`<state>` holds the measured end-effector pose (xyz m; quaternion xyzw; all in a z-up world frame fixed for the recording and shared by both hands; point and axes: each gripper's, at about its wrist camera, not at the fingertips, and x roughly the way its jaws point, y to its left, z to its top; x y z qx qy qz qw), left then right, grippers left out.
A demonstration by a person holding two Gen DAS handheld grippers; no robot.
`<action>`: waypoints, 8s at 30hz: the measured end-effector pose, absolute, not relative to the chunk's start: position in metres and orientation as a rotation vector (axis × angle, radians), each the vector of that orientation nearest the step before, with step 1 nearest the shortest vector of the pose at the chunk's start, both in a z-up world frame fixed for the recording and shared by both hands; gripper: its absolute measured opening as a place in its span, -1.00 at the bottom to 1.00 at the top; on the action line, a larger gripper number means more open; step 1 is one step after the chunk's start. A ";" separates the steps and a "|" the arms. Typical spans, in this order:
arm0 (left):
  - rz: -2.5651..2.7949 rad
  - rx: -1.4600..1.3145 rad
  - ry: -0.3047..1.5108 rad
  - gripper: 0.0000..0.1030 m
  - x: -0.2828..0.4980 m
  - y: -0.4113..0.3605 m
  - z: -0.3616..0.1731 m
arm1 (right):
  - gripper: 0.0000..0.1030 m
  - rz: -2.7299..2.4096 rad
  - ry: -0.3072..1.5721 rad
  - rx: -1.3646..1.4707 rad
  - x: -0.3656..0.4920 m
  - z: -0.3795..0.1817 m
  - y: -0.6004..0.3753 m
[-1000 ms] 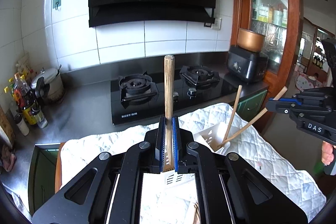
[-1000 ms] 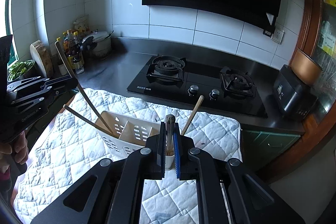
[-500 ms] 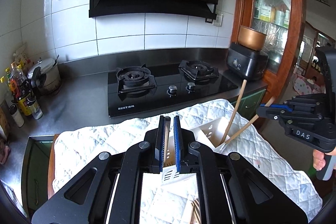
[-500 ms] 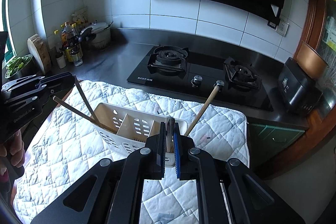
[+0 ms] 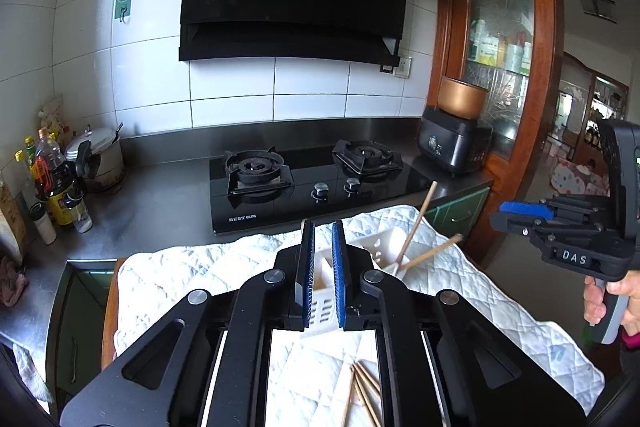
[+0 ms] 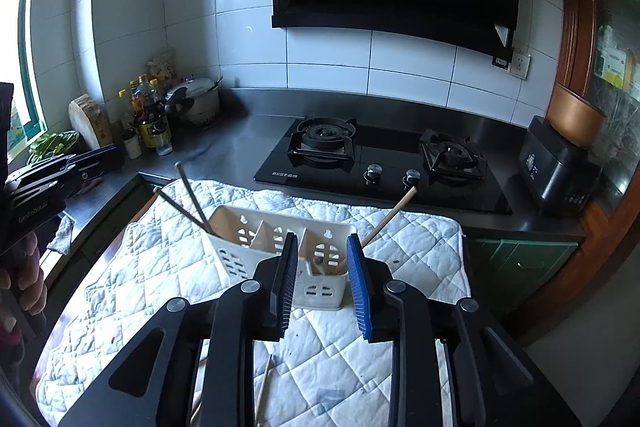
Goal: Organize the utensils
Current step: 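Drop the chopstick into the caddy opening the left tool while the right tool releases its chopstick, then move both tools back to the chopsticks lying on the cloth, then close the left tool on a chopstick and lift while the right tool grasps another, then carry the left tool's chopstick over the caddy while the right tool carries its chopstick there, then lower the chopstick into the caddy and open the left tool while the right tool releases its chopstick, then move both tools back down to the remaining chopsticks on the cloth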
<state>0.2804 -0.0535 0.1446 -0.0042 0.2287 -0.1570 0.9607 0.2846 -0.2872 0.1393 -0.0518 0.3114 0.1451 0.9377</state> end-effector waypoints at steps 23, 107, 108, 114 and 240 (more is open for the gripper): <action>-0.309 -0.072 0.668 -0.44 0.150 -0.008 -0.005 | -0.50 0.303 0.812 -0.071 0.131 -0.040 -0.257; -0.330 -0.039 0.674 -0.90 0.159 -0.033 0.002 | -0.87 0.367 0.636 -0.101 0.165 0.082 -0.272; -0.332 -0.033 0.674 -0.90 0.161 -0.034 0.004 | -0.87 0.366 0.637 -0.103 0.169 0.086 -0.275; -0.353 0.003 0.661 -0.90 0.176 -0.042 0.026 | -0.87 0.344 0.636 -0.087 0.197 0.110 -0.287; -0.039 -0.150 0.648 0.66 0.147 0.018 -0.032 | 0.02 0.322 0.855 -0.097 0.148 -0.081 -0.232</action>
